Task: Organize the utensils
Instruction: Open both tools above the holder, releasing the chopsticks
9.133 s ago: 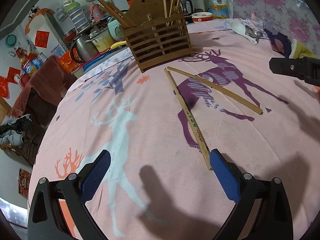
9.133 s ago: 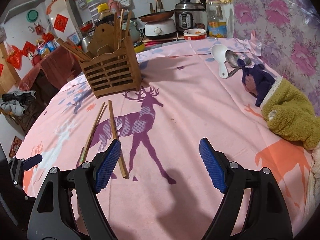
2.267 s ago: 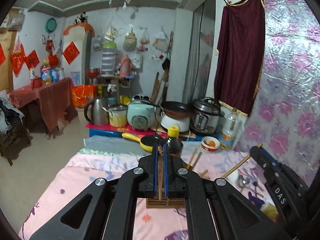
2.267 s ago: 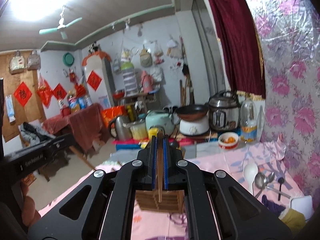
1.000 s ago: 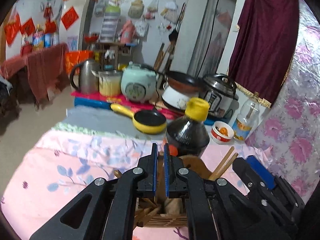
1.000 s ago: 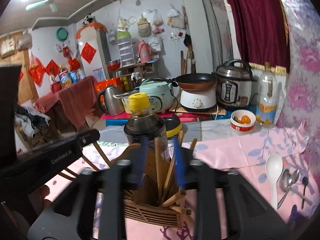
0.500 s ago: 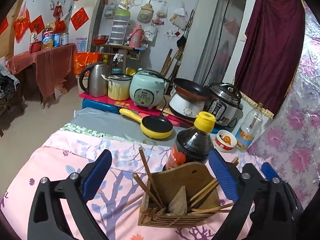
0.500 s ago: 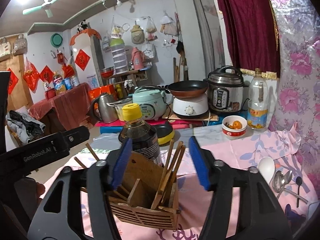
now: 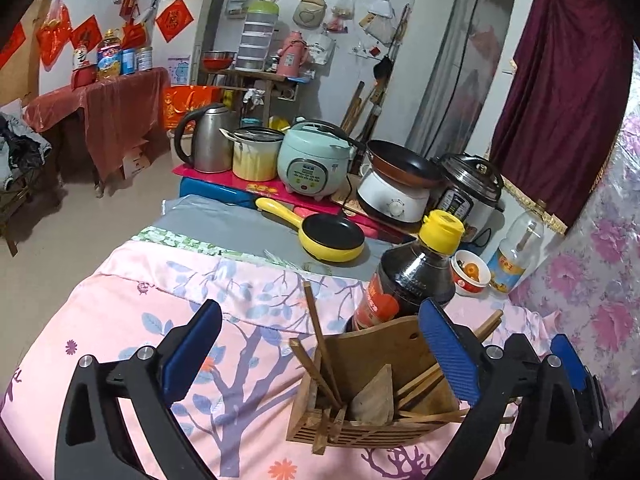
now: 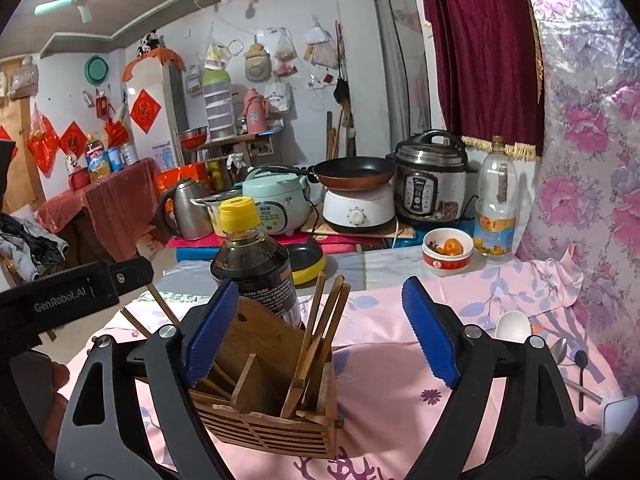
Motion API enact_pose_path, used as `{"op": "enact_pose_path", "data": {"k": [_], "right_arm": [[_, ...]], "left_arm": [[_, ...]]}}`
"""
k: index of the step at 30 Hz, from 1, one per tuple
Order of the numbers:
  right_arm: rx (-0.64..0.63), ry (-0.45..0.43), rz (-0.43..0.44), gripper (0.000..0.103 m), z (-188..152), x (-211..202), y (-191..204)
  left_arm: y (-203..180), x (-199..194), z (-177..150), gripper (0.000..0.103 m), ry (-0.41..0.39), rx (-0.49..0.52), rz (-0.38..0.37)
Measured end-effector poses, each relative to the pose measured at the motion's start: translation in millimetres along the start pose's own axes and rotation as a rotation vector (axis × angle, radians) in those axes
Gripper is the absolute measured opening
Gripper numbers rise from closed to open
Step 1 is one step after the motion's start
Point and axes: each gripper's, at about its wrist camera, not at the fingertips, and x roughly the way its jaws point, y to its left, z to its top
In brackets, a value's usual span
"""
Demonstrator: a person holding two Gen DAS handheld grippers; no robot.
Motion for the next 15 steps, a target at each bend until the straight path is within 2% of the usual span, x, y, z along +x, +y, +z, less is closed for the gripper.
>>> {"op": "enact_pose_path", "data": {"k": [5, 15], "right_arm": [[-0.007, -0.010, -0.014, 0.082, 0, -5, 2], [-0.011, -0.039, -0.034, 0.082, 2, -21, 5]], "left_arm": [[4, -11, -2, 0.097, -0.031, 0.007, 0.059], [0, -28, -9, 0.097, -0.054, 0.043, 0.090]]}}
